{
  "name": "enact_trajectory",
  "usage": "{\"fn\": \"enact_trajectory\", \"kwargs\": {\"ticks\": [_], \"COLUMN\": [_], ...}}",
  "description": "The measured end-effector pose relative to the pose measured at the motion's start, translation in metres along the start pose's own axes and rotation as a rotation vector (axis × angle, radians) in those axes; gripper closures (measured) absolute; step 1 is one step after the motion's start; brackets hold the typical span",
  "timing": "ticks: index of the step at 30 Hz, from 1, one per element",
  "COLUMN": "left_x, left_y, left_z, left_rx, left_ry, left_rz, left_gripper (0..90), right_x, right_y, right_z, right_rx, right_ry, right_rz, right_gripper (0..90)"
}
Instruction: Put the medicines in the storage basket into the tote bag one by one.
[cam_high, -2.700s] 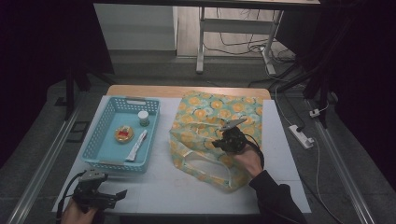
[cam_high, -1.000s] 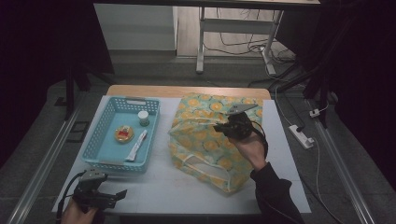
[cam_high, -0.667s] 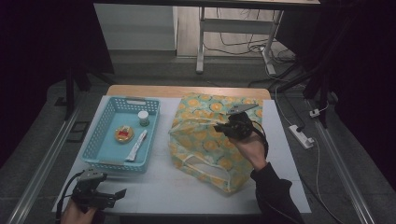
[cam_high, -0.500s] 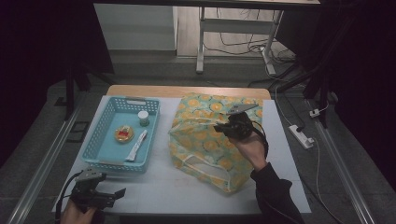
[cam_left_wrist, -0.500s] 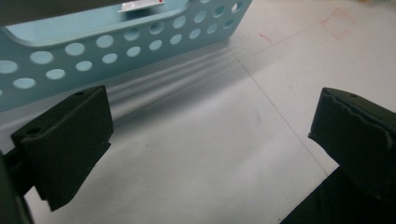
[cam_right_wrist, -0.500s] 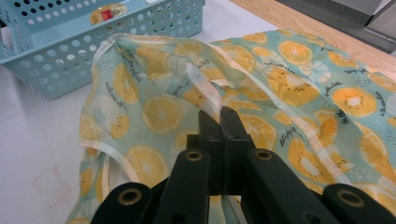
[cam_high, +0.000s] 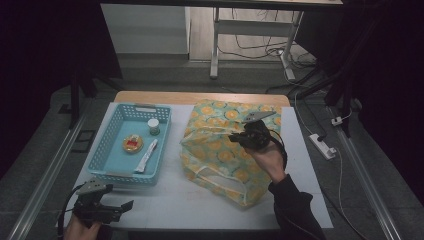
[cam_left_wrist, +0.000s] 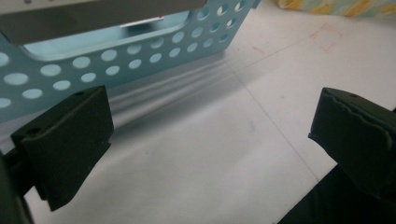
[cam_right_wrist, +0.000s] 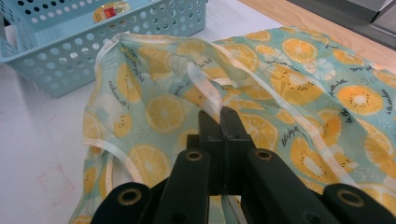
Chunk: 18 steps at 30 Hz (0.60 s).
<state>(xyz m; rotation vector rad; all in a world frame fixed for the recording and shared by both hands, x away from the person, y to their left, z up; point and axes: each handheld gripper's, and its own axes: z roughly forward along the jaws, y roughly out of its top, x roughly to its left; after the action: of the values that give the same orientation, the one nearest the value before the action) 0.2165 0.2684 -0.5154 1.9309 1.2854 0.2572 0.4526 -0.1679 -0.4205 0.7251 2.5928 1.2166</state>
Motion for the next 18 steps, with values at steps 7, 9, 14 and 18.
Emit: {"fn": "enact_trajectory", "kwargs": {"ticks": [7, 9, 14, 18], "left_x": [0.001, 0.002, 0.002, 0.003], "left_y": [0.004, 0.005, 0.007, 0.01], "left_z": [-0.007, -0.008, -0.013, -0.019], "left_rx": [-0.037, -0.043, -0.072, -0.103], "left_ry": [-0.038, -0.049, -0.05, -0.039], "left_rz": [0.014, 0.014, 0.03, 0.029], "left_gripper": [0.0, 0.0, 0.0, 0.0], "right_x": [-0.001, -0.002, -0.002, -0.003], "right_y": [-0.001, 0.0, -0.001, -0.001], "right_z": [0.0, 0.0, -0.002, -0.001], "right_rx": [0.002, -0.001, -0.003, -0.002], "right_ry": [0.002, 0.004, 0.006, 0.007], "right_rz": [-0.001, -0.001, -0.005, -0.006], "right_gripper": [90.0, 90.0, 90.0, 90.0]}}
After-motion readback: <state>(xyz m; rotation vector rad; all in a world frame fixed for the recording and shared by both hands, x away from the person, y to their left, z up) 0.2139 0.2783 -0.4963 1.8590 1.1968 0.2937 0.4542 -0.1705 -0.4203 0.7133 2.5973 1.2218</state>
